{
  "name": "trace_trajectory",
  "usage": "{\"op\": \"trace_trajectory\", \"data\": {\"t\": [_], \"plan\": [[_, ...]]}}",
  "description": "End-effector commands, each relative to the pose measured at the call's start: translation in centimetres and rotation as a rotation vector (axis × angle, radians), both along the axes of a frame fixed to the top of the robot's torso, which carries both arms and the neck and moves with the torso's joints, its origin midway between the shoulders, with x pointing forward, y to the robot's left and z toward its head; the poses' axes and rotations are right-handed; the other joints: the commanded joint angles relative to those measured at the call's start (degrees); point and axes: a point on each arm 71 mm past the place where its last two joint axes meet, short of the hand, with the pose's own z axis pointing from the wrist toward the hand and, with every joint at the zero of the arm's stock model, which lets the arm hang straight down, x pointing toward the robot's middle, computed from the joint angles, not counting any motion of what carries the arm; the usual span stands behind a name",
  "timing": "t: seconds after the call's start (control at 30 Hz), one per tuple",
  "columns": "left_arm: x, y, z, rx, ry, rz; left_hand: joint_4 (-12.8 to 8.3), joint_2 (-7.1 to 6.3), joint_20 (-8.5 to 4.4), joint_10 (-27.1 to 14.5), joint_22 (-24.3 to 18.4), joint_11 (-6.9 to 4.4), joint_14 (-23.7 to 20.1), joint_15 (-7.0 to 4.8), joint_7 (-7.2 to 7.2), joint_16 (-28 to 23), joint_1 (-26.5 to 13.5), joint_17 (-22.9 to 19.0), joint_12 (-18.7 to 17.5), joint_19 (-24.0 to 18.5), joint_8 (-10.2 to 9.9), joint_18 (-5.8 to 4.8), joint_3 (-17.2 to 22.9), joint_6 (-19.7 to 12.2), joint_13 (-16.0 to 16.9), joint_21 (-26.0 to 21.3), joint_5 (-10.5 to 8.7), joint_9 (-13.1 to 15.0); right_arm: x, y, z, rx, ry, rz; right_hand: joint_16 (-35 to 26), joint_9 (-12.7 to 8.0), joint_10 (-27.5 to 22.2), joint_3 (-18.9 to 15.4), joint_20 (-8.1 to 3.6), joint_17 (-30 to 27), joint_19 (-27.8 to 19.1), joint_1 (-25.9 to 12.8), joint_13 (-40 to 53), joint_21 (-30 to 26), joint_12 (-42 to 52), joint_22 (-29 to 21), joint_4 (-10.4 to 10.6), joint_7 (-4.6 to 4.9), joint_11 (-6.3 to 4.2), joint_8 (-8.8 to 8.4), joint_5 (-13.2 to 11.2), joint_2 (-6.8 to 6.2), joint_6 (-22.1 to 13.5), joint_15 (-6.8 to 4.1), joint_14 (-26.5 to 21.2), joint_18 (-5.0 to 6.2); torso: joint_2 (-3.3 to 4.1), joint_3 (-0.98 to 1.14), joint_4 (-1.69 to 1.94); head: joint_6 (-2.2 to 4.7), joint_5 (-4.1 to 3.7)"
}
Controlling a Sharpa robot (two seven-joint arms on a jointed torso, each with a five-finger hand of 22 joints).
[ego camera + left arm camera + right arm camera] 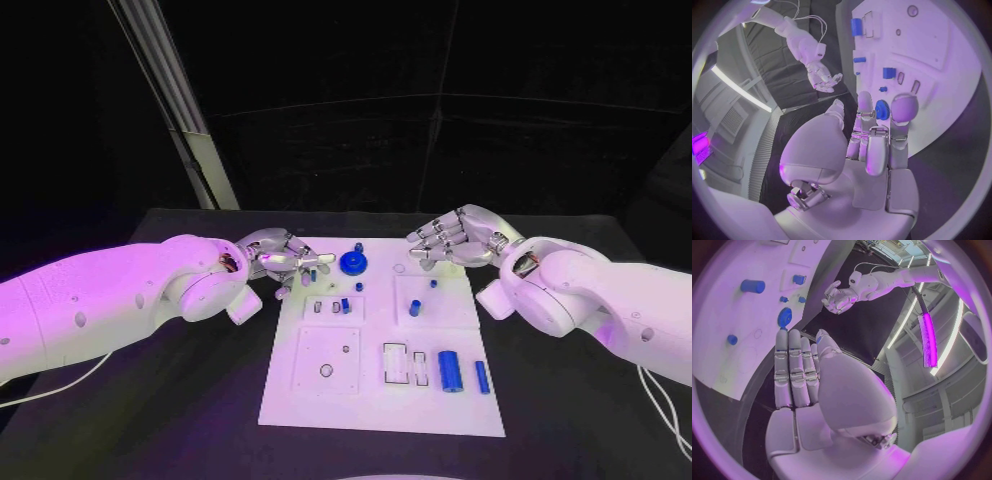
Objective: Assemble the parts on the task board
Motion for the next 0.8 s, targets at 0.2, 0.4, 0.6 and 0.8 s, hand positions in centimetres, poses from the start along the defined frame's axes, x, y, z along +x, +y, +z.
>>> {"op": "trace_trajectory", "data": {"t": [0.2,0.4,0.6,0.8], "plan": [[0.1,-1.1,-0.8,0.43,0.094,-0.1,1.7,2.05,-0.32,-2.71,10.68,-0.66,5.09,-0.91,-0.84,1.81,-1.48,11.24,12.29,3.38,5.59,-2.38,-3.45,-1.27,11.79,7.73,0.21,2.84,0.2,-0.7,0.1,0.092,0.039,0.007,-8.04,-0.06,2.66,1.54,-0.24,-6.53,6.45,-0.63,-8.64,-8.11,-3.79,-6.75,0.01,0.47,0.18,-0.62,0.13,-0.27,0.19,0.24,4.48,0.28,-0.96,0.21,-0.23,-0.36,0.56],[0.9,-2.5,-0.8,0.504,0.084,-0.124,1.7,2.54,-0.89,-0.98,20.33,-1.4,5.96,-1.47,-1.97,4.13,-1.21,15.06,22.77,4.83,12.25,-3.75,-6.22,-2.13,22.64,14.28,0.28,7.15,0.3,-0.9,0.3,0.07,-0.011,-0.005,-8.41,-0.02,3.77,1.27,-0.51,-7.37,8.96,-1.78,-9.73,-8.91,-3.42,-7.71,0.07,0.25,-0.16,-0.51,0.34,-0.82,0.28,-0.11,6.88,0.33,-0.98,0.22,-0.22,-0.64,0.69],[1.4,-3.9,-1.0,0.545,0.089,-0.16,1.79,2.49,-1.03,-0.28,24.86,-1.68,5.96,-1.8,-2.44,4.13,-2.17,15.06,25.64,5.44,16.12,-4.43,-8.35,-3.59,25.42,17.28,-0.24,9.93,0.4,-1.0,0.3,0.074,-0.008,-0.019,-8.66,-0.05,3.74,0.93,-0.5,-7.69,9.34,-2.58,-9.98,-9.3,-3.49,-8.03,0.29,0.3,-0.08,-0.57,0.62,-1.14,0.09,-0.05,7.15,0.23,-0.85,0.24,-0.19,-0.69,0.73],[1.8,-5.0,-1.0,0.598,0.064,-0.19,1.75,2.85,-1.08,-0.47,25.57,-1.78,5.96,-1.85,-2.53,4.13,-2.25,15.06,26.09,5.26,18.21,-4.48,-9.26,-4.86,25.61,17.84,0.21,11.48,0.5,-1.1,0.1,0.072,0.015,-0.033,-8.96,-0.06,3.6,0.57,-0.4,-8.0,9.5,-3.29,-10.08,-9.82,-3.54,-8.42,0.46,0.36,0.02,-0.6,1.0,-1.39,-0.12,0.07,7.19,0.19,-0.81,0.24,-0.35,-0.83,0.72]]}}
